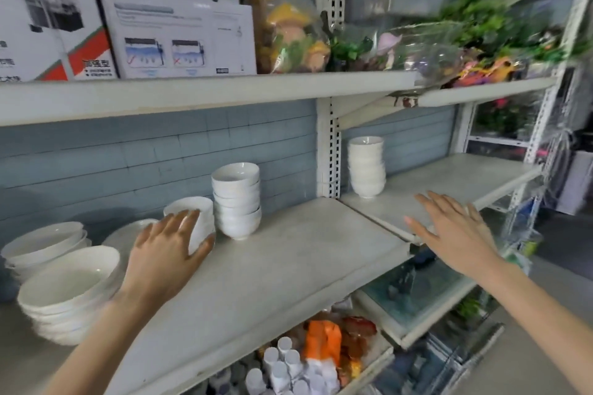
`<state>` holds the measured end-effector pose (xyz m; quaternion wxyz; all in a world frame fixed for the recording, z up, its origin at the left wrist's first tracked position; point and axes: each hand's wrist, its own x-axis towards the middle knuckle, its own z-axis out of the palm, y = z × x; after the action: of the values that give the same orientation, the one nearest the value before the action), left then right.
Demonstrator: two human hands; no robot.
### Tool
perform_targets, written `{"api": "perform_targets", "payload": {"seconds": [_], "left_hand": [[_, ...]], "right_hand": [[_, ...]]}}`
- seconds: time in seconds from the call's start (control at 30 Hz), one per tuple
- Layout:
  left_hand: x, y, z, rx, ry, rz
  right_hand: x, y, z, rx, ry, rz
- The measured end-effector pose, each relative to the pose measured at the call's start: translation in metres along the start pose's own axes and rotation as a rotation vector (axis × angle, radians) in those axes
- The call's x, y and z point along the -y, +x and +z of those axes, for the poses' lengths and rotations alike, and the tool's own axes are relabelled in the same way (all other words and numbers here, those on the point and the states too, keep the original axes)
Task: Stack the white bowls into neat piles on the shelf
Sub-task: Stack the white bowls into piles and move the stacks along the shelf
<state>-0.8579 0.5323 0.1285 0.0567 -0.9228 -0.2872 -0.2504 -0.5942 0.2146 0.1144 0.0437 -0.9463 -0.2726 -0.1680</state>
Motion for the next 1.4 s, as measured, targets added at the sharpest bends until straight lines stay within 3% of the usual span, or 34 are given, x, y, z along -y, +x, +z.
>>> {"api": "perform_targets", "payload": {"seconds": [0.13,0.63,0.93,1.4], "left_hand": [[-0.060,0.025,0.008,-0.027,-0.017,-0.015],[-0.196,0.089,0.080,0.056,-0.014,-0.072],[-0.243,0.169,0.142,0.121,-0.055,-0.068],[-0.313,0.282,0.231,0.296,-0.198,-0.094]], "right_hand": [[-0.055,0.016,0.007,-0.074,-0.024,-0.001],[-0.212,0.098,0.040,-0.004,-0.076,-0.011],[-0.249,0.184,0.086,0.065,-0.087,-0.043],[-0.241,0.323,0.155,0.242,0.316,-0.139]]}}
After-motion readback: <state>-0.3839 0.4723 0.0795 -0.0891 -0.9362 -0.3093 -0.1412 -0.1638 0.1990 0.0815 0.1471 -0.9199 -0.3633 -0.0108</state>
